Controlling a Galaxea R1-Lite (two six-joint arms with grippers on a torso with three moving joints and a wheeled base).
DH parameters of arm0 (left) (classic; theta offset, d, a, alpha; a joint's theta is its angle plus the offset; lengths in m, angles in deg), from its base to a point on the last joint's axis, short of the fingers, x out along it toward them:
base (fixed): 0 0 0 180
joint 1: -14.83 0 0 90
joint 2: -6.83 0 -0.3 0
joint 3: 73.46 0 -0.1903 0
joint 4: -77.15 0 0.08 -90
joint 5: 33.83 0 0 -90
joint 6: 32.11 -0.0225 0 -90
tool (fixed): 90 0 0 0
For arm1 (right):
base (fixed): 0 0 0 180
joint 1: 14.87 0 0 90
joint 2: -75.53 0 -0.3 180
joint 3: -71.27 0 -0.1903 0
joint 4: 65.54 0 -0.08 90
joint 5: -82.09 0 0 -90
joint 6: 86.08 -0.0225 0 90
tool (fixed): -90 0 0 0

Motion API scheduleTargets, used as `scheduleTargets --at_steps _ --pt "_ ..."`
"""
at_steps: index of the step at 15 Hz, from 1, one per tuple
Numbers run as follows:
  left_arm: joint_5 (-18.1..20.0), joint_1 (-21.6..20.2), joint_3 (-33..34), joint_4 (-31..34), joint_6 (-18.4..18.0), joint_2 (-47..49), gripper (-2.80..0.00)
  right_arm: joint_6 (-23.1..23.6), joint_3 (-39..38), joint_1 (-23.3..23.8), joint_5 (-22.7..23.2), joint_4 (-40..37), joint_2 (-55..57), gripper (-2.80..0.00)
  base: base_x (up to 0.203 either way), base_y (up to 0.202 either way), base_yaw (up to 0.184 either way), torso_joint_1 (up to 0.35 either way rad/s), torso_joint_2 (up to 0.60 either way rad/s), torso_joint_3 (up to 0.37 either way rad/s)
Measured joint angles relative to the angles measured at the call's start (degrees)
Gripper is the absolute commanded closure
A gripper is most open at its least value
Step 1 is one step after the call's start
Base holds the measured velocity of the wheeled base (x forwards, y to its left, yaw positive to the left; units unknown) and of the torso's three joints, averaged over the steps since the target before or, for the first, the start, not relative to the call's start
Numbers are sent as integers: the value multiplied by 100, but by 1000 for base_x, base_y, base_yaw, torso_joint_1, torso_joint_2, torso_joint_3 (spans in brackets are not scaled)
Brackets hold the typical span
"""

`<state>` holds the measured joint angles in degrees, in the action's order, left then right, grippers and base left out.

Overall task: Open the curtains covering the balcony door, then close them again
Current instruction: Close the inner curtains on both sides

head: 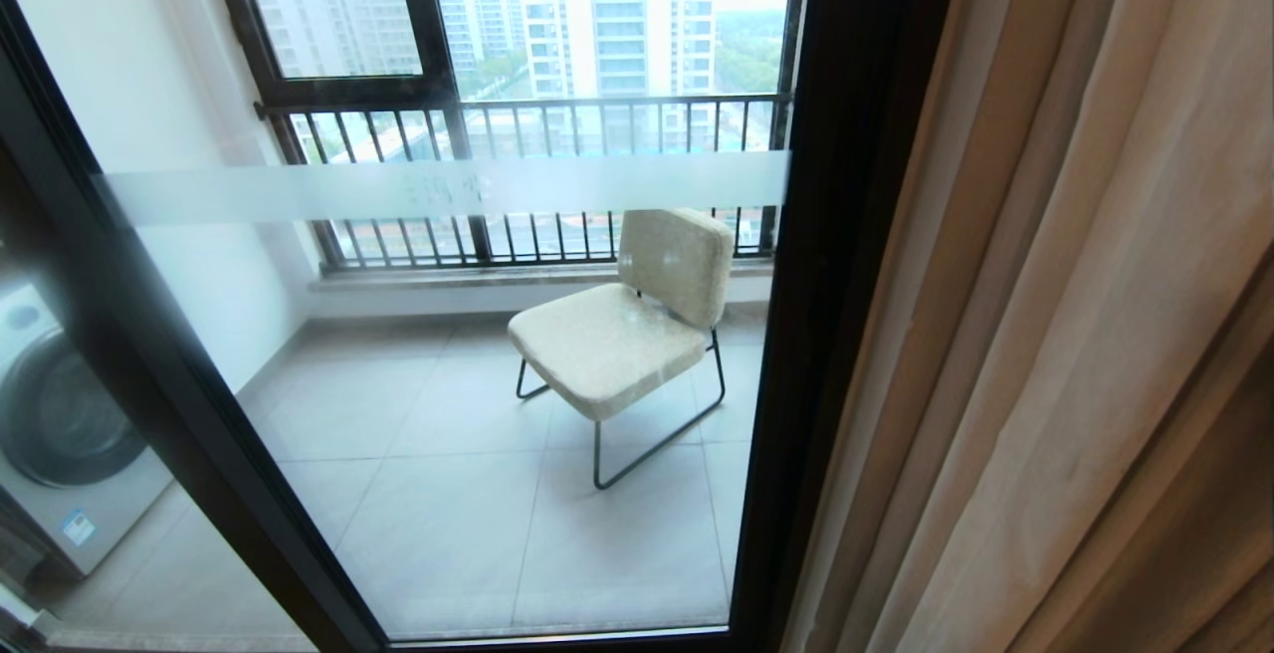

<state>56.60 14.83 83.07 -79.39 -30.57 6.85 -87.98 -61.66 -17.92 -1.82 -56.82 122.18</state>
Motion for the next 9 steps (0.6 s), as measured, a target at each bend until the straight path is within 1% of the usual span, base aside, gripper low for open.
scheduleTargets --at_steps 4,6,9 --pt "0 0 0 0 0 0 0 -2 6 0 -12 550 615 -280 0 0 0 0 0 0" --pt "0 0 0 0 0 0 0 4 78 41 -25 975 1005 -280 0 0 0 0 0 0" --pt "0 0 0 0 -2 0 0 22 477 298 -25 1218 1583 -280 0 0 0 0 0 0"
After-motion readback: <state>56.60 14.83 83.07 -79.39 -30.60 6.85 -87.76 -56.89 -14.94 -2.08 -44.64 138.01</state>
